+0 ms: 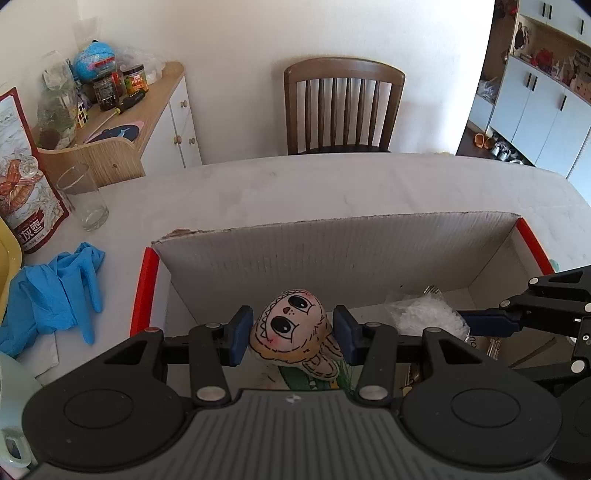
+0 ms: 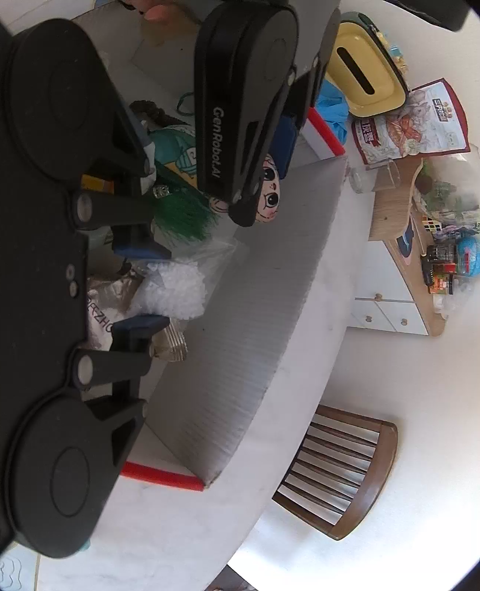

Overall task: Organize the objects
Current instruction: 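Open the left tool to drop the face doll while the right tool releases the bag, then move both tools back from the box to the remaining table items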

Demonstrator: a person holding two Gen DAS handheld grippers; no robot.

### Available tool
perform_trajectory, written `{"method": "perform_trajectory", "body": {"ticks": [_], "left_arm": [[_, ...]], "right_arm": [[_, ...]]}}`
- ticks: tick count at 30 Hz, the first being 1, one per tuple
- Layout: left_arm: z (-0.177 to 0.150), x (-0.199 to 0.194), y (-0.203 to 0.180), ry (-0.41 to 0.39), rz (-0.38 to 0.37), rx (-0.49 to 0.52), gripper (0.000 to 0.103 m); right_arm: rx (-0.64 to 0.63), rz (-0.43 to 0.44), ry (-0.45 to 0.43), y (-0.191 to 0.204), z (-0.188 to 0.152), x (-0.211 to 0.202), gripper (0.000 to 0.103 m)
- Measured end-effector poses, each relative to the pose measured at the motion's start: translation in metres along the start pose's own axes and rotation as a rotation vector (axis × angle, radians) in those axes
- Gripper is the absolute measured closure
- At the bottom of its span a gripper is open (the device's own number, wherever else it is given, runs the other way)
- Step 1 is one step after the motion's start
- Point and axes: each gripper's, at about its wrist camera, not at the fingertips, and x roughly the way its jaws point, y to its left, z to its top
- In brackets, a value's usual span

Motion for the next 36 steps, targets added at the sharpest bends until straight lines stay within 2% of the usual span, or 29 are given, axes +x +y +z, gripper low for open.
{"method": "perform_trajectory", "body": {"ticks": [11, 19, 31, 36], "left_arm": [[0.002, 0.004, 0.0, 0.02, 0.002, -0.007, 0.055], [0.002, -0.004, -0.004, 0.011, 0.011, -0.005, 0.045], [0.003, -0.043, -0.013, -0.044, 0.017, 0.0, 0.039], [0.002, -0.067, -0.022, -0.075, 0.022, -0.003, 0.034]], "right_arm": [[0.001, 0.021, 0.015, 0.0, 0.0, -0.002, 0.068], [0.008, 0.033, 0.005, -0.002, -0.005, -0.011, 0.057], [0.033, 0.036, -0.059, -0.009, -0.008, -0.047, 0.048], [0.047, 0.033, -0.101, -0.014, -0.014, -0.069, 0.039]]}}
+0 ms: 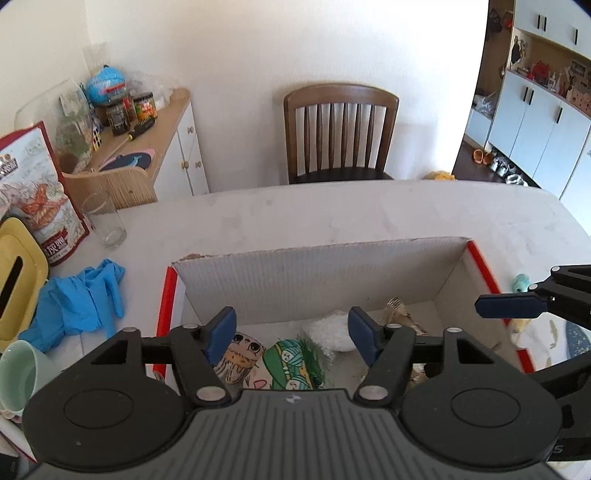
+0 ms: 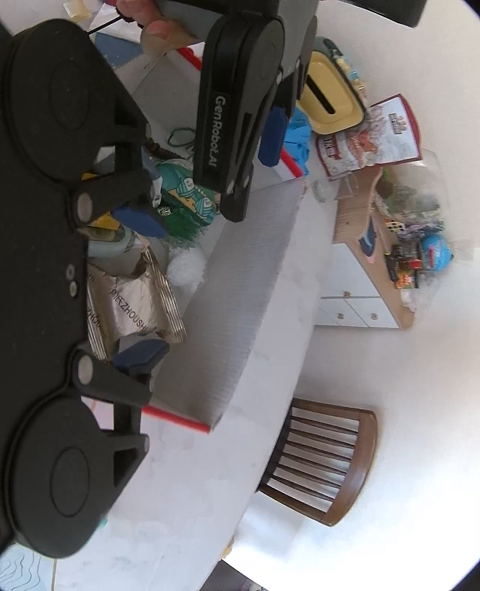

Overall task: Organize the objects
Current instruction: 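Move both tools back from the box to the remaining table items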

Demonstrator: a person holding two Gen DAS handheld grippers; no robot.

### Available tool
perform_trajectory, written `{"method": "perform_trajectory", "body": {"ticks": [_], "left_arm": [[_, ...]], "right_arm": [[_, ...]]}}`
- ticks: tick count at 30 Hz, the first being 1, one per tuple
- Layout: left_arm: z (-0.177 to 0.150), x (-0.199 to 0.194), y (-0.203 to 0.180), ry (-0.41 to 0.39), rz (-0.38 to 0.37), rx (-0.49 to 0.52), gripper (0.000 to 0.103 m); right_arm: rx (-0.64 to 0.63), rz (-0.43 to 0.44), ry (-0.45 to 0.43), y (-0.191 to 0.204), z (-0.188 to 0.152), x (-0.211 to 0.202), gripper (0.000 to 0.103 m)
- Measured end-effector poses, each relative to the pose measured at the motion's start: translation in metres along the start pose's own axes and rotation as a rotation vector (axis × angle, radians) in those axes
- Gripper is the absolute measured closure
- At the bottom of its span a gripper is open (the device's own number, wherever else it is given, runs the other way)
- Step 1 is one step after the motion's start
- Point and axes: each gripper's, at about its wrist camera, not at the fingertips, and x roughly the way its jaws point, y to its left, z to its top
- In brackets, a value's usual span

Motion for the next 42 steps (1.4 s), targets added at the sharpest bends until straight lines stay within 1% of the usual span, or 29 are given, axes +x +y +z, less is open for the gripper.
{"method": "perform_trajectory", "body": {"ticks": [1, 3, 9, 11, 13, 18, 21, 27, 30, 33, 37, 40, 42], "left_arm": [[0.0, -0.004, -0.001, -0.008, 0.0, 0.0, 0.032], [0.001, -0.014, -0.005, -0.022, -0.001, -0.003, 0.029], [-0.002, -0.042, -0.018, -0.056, 0.007, -0.001, 0.026], [-0.003, -0.051, -0.022, -0.067, 0.015, -0.002, 0.022], [-0.005, -0.06, -0.027, -0.077, 0.021, -0.008, 0.021], [-0.01, -0.08, -0.042, -0.092, 0.028, -0.015, 0.021], [-0.014, -0.092, -0.053, -0.103, 0.028, -0.016, 0.019], [-0.02, -0.111, -0.084, -0.125, 0.019, -0.006, 0.018], [-0.023, -0.119, -0.102, -0.14, 0.02, 0.008, 0.018], [-0.024, -0.126, -0.118, -0.154, 0.021, 0.024, 0.013], [-0.025, -0.134, -0.141, -0.177, -0.006, 0.041, 0.008], [-0.025, -0.135, -0.159, -0.183, -0.026, 0.053, 0.002], [-0.025, -0.133, -0.168, -0.186, -0.039, 0.053, 0.002]], "right_arm": [[0.003, 0.0, -0.008, -0.001, -0.001, -0.005, 0.038], [0.009, 0.007, -0.026, -0.003, -0.002, -0.014, 0.032], [0.018, 0.025, -0.071, -0.007, -0.007, -0.043, 0.024], [0.015, 0.022, -0.084, -0.007, -0.01, -0.051, 0.022], [0.011, 0.021, -0.098, -0.009, -0.014, -0.061, 0.019], [0.013, 0.034, -0.12, -0.016, -0.025, -0.084, 0.012], [0.021, 0.058, -0.134, -0.024, -0.031, -0.099, 0.01], [0.03, 0.1, -0.174, -0.04, -0.044, -0.131, 0.003], [0.038, 0.121, -0.19, -0.052, -0.051, -0.146, 0.001], [0.038, 0.129, -0.197, -0.064, -0.06, -0.158, 0.001], [0.033, 0.119, -0.207, -0.083, -0.074, -0.172, 0.001], [0.032, 0.11, -0.21, -0.098, -0.084, -0.18, 0.001], [0.035, 0.101, -0.208, -0.109, -0.089, -0.183, 0.001]]}}
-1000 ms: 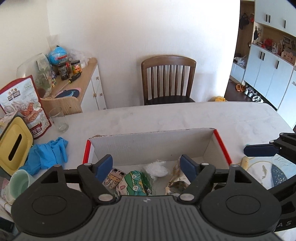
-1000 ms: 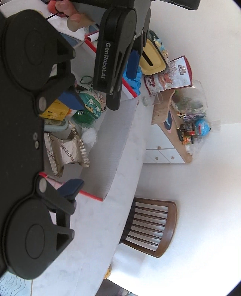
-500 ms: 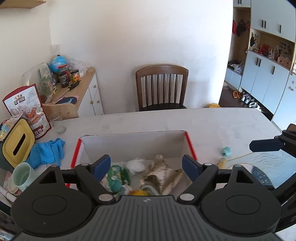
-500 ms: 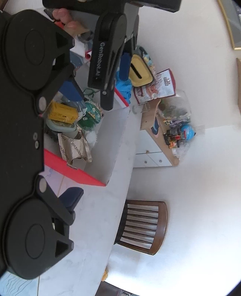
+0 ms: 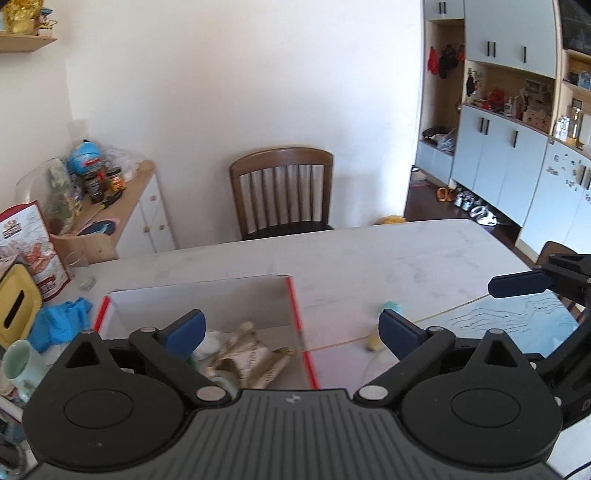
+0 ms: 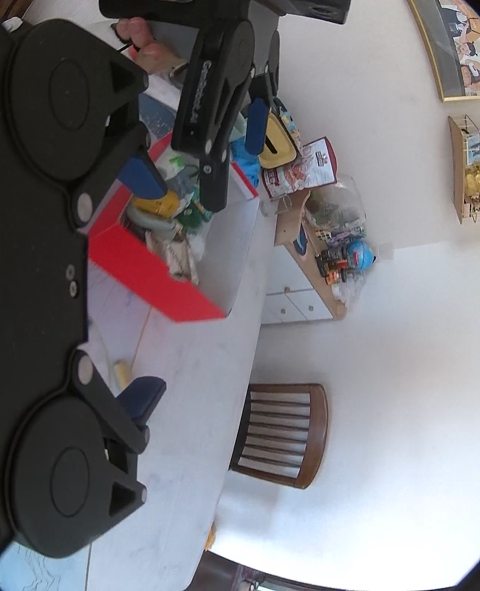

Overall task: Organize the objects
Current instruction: 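Move both tools back from the box to the remaining table items, then grasp the cream cylindrical item with the left tool while the right tool grasps the teal round case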

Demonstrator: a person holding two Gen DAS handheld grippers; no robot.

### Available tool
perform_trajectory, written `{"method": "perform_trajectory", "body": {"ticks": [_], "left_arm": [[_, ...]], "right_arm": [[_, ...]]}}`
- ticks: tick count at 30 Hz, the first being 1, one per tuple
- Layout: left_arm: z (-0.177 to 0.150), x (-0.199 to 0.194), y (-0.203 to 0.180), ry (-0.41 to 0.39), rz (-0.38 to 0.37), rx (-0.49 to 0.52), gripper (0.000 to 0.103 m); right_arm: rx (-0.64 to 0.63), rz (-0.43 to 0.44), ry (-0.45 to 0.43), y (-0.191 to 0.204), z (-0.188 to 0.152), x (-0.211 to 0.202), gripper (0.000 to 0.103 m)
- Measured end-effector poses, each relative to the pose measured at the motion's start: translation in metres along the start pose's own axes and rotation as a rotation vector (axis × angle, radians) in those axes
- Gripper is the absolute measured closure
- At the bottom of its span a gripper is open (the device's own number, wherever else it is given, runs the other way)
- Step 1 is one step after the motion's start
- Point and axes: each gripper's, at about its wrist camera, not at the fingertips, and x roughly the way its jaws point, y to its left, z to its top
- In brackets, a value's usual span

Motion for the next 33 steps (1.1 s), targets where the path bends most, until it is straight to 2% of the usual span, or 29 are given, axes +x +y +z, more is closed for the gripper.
{"method": "perform_trajectory", "body": {"ticks": [10, 18, 29, 33], "left_arm": [[-0.002, 0.027, -0.042, 0.02, -0.026, -0.037, 0.002], [-0.021, 0.064, -0.074, 0.073, -0.048, -0.029, 0.001], [-0.042, 0.12, -0.111, 0.117, -0.027, -0.007, 0.001], [-0.045, 0.14, -0.114, 0.126, -0.062, -0.026, 0.001]], "right_arm": [[0.043, -0.049, 0.017, -0.058, -0.017, -0.019, 0.001], [0.075, -0.094, 0.053, -0.104, -0.033, -0.012, 0.001], [0.101, -0.13, 0.112, -0.159, -0.041, 0.034, 0.001], [0.097, -0.124, 0.137, -0.169, -0.038, 0.058, 0.001]]}}
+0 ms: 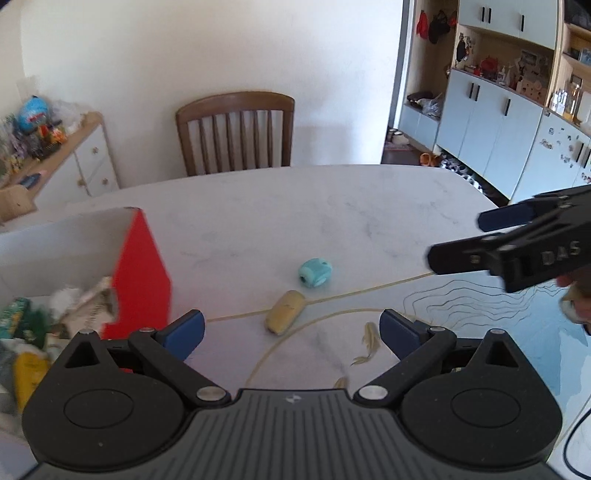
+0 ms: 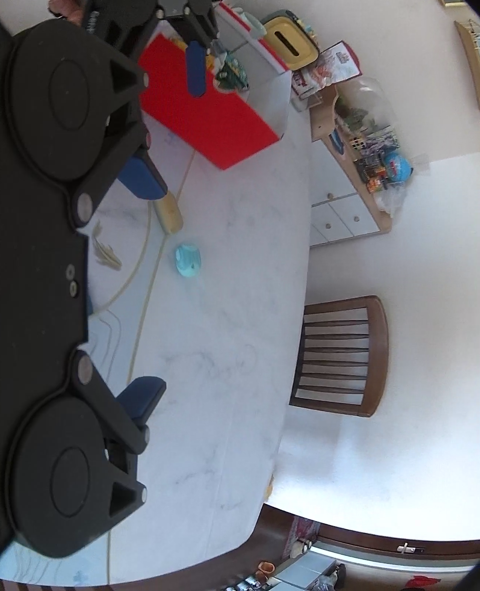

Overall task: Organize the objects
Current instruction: 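Grasp the cream cylindrical item with the left tool while the right tool grasps the teal round case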

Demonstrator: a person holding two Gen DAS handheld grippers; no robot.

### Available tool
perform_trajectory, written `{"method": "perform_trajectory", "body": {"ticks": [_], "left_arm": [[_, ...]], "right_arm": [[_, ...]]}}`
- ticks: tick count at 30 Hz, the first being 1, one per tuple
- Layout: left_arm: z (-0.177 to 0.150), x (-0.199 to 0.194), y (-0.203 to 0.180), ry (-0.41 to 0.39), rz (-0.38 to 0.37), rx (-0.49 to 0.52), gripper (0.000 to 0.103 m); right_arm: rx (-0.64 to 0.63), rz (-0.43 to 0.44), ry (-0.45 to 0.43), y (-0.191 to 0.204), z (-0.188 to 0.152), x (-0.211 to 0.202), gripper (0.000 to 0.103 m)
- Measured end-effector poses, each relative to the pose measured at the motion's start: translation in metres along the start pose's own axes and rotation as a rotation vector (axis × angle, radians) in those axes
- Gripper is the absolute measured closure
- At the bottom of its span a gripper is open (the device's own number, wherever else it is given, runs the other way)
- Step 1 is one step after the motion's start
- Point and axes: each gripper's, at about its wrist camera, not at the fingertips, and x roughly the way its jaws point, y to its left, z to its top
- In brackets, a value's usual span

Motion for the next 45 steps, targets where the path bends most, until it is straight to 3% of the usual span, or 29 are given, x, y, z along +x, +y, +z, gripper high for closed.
{"method": "perform_trajectory", "body": {"ticks": [14, 23, 29, 35, 38, 40, 45], "left_arm": [[0.0, 0.069, 0.003, 0.032, 0.02, -0.005, 0.001], [-0.009, 0.096, 0.002, 0.045, 0.043, 0.016, 0.002], [-0.013, 0.103, 0.004, 0.044, 0.048, 0.0, 0.003], [-0.011, 0.107, 0.002, 0.058, 0.035, 0.01, 0.03], [-0.013, 0.106, 0.001, 0.054, 0.028, 0.004, 0.036], [-0.013, 0.107, 0.001, 0.058, 0.027, 0.005, 0.049], [-0.014, 0.106, 0.001, 0.061, 0.026, 0.008, 0.058]], "right_arm": [[-0.011, 0.029, 0.09, 0.0, 0.018, 0.086, 0.003], [-0.011, 0.057, 0.156, 0.003, 0.021, 0.127, 0.014], [-0.025, 0.071, 0.172, 0.007, 0.023, 0.137, 0.026], [-0.04, 0.074, 0.18, 0.011, 0.024, 0.142, 0.034], [-0.056, 0.076, 0.181, 0.014, 0.025, 0.143, 0.04], [-0.064, 0.076, 0.181, 0.016, 0.026, 0.144, 0.044], [-0.071, 0.07, 0.178, 0.018, 0.025, 0.145, 0.057]]}}
